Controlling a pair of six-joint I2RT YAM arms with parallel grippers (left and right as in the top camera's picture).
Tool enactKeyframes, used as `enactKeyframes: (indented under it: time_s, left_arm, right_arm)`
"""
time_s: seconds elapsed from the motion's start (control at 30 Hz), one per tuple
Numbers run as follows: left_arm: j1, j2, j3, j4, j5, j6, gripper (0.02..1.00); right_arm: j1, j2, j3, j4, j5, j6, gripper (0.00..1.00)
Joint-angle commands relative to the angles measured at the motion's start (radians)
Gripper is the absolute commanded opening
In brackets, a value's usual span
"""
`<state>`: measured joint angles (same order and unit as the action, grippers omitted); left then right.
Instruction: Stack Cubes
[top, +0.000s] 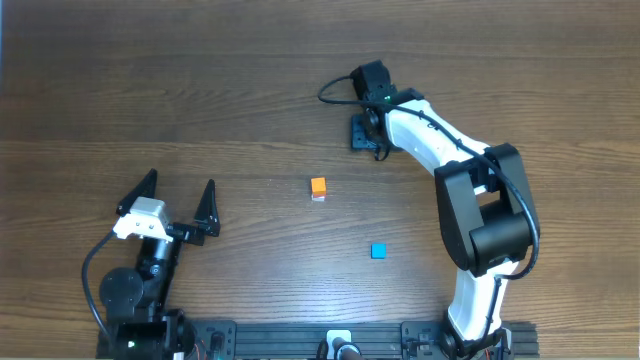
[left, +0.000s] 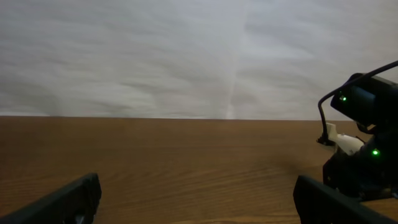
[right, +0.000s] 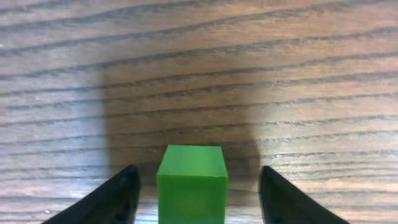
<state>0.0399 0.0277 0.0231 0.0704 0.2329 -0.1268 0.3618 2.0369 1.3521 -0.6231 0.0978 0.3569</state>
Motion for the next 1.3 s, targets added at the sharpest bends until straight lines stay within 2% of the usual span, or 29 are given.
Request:
enactKeyframes:
  time_s: [0.03, 0.87, 1.17, 1.3]
  left_arm:
    - [0.005, -0.005, -0.008, 0.005, 0.005, 0.016, 0.998]
    - [0.005, -0.005, -0.008, 0.005, 0.005, 0.016, 0.998]
    - [0.005, -0.005, -0.008, 0.005, 0.005, 0.016, 0.998]
    - [0.005, -0.005, -0.008, 0.005, 0.005, 0.016, 0.998]
  right_arm:
    - [0.009, 0.020, 0.022, 0.003, 0.024, 0.002, 0.487]
    - [0.030, 0.016, 0.023, -0.010, 0.023, 0.003, 0.246]
    - [0.105, -0.164, 0.054, -0.173, 0.024, 0.026, 0.222]
    - [0.180, -0.290, 0.070, -0.262, 0.065, 0.070, 0.213]
